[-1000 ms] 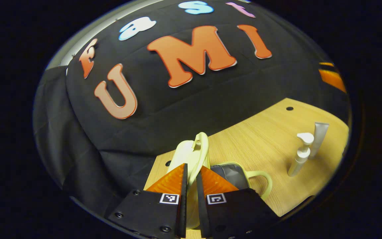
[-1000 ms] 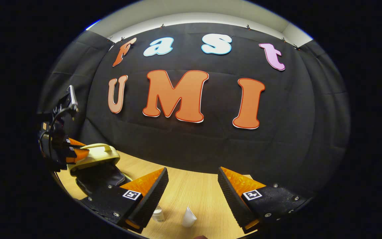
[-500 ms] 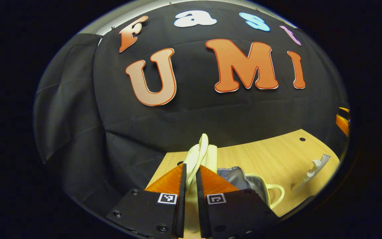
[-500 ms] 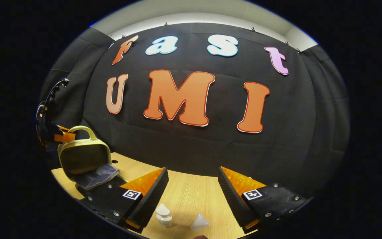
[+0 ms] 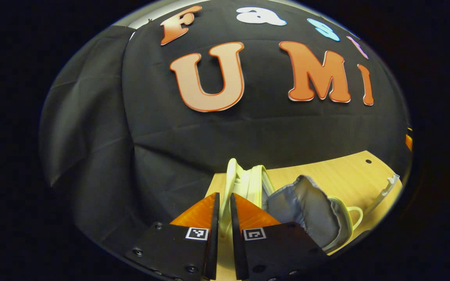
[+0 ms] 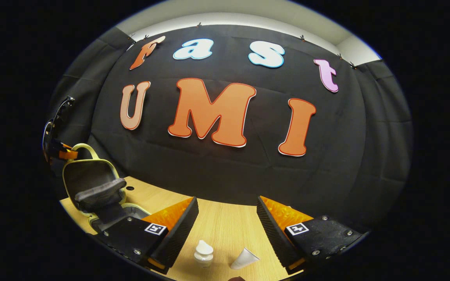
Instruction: First open the suitcase, pack the skin care products into it, and then close the suitcase.
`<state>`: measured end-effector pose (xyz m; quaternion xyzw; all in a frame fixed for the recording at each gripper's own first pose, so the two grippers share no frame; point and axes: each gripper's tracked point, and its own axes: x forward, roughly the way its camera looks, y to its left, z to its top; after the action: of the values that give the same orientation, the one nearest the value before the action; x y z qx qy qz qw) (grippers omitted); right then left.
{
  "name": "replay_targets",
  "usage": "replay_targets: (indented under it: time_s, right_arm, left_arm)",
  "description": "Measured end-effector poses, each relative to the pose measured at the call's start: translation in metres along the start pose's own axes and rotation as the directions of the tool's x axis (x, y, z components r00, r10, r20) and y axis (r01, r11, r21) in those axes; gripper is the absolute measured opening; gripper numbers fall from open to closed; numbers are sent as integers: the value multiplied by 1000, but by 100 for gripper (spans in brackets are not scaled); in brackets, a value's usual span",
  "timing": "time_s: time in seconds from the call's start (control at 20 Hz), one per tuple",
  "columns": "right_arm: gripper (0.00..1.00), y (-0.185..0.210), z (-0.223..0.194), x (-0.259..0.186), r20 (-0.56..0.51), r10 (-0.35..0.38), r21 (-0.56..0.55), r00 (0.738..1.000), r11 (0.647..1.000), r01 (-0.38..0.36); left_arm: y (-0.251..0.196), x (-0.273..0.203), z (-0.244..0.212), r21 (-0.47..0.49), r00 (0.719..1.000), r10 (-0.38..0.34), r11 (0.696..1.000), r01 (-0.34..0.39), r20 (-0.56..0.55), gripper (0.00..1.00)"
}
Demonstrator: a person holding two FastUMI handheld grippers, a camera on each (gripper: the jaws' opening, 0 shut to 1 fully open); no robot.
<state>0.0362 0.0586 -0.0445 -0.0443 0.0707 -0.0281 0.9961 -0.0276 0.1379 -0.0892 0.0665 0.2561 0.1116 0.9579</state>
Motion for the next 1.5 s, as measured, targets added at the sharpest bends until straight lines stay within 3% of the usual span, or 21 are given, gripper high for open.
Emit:
replay_targets:
  time_s: [0.25, 0.4, 0.5, 0.6, 0.8, 0.9, 1.05, 1.2, 1.35, 1.5]
  right_arm:
    - [96, 22, -4, -7, -45, -38, 28, 998, 999, 39]
    - [96, 35, -6, -10, -66, -45, 12, 997, 999, 46]
    - [96, 42, -7, -14, -79, -49, 4, 996, 999, 49]
    - [96, 46, -11, -18, -97, -48, -1, 994, 999, 49]
    - [96, 44, -20, -23, -118, -49, 11, 992, 999, 51]
    - [96, 39, -21, -22, -117, -51, 19, 992, 998, 54]
    - [96, 24, -24, -21, -104, -57, 35, 993, 998, 61]
    - [96, 7, -35, -20, -103, -50, 43, 993, 998, 54]
    - [96, -13, -46, -23, -107, -29, 49, 994, 998, 35]
    - [96, -35, -57, -26, -113, -14, 60, 994, 998, 20]
  left_arm:
    - [5, 3, -19, -22, 995, 38, 999, -40, -90, 18]
    - [0, 32, -36, -50, 993, 8, 999, -13, -118, 18]
    - [12, 39, -60, -25, 983, 59, 998, -64, -173, 16]
    - [6, 41, -73, -39, 979, 55, 997, -63, -198, 5]
    - [-21, 35, -65, -76, 989, 41, 996, -52, -145, 2]
    - [-41, 29, -56, -71, 993, 27, 997, -36, -113, 9]
    - [-75, 20, -34, -41, 998, -1, 999, -1, -61, 57]
    - [-128, 1, -10, -15, 998, -64, 998, 64, -5, 67]
    - [-183, -18, 10, 6, 994, -104, 995, 104, 36, 90]
    - [-234, -39, 30, 37, 988, -115, 993, 111, 100, 97]
